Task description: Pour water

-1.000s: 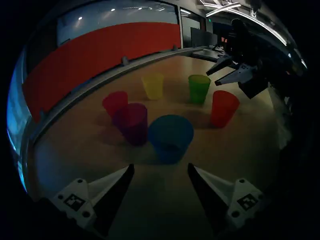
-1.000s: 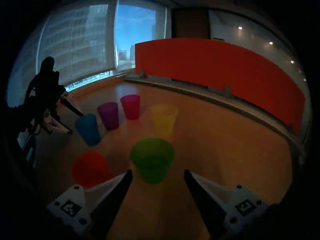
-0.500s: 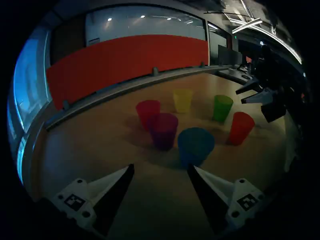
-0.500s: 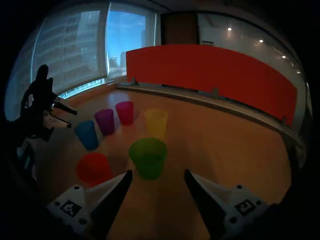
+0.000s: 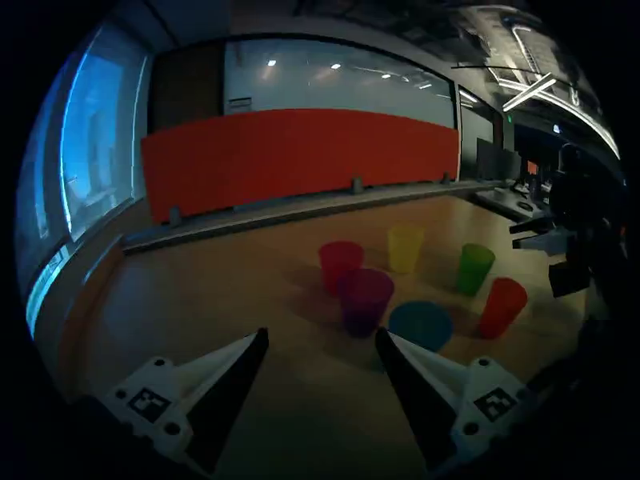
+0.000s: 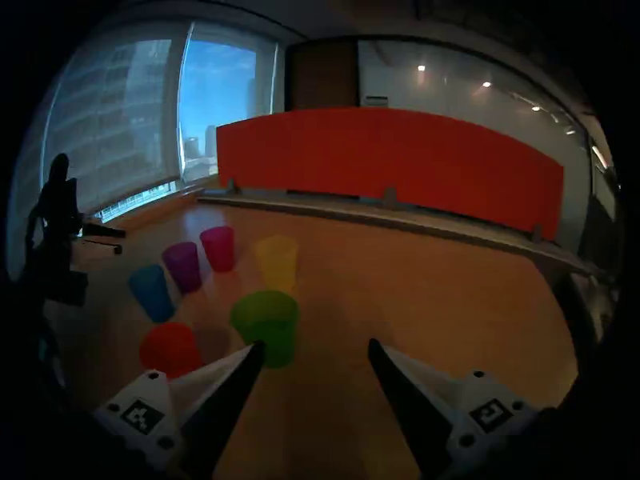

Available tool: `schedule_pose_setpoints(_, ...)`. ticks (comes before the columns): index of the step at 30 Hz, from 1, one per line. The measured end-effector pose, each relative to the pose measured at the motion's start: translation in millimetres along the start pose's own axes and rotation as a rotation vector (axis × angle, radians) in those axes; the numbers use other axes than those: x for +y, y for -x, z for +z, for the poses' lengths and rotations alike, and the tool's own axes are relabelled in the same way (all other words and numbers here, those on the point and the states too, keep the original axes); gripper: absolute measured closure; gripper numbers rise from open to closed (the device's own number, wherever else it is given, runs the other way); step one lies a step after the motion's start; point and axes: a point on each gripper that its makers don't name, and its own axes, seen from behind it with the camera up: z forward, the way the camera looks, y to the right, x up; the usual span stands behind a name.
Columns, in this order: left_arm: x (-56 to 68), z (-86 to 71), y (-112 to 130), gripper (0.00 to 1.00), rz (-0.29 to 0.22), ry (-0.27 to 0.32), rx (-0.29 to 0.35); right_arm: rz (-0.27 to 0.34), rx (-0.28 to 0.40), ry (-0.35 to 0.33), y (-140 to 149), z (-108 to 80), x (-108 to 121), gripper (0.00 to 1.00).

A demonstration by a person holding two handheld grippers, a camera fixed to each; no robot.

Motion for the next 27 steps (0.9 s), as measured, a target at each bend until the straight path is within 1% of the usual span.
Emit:
schedule_pose_setpoints(6, -3.1, -5.1, -10, 0.01, -0.085, -0.032, 0.062, 0.04, 0.067, 0.074, -13, -6.7, 15, 0.0)
schedule_pose_setpoints(11, -13.1, -10.0, -24, 0.01, -0.123, -0.092, 0.131, 0.065, 0.137, 0.146, -27, -14.5, 31, 0.0)
schedule_pose_setpoints(17, -22.6, -17.3, -42, 0.01, -0.16, -0.163, 0.227, 0.066, 0.215, 0.226, -40, -24.7, 44, 0.0)
schedule_pose_setpoints(20, -28.3, -21.8, -48, 0.01, -0.171, -0.198, 0.261, 0.069, 0.244, 0.259, -45, -29.7, 48, 0.0)
schedule_pose_setpoints(27, -38.4, -31.1, -58, 0.01, -0.165, -0.269, 0.318, 0.075, 0.322, 0.351, -56, -45.9, 61, 0.0)
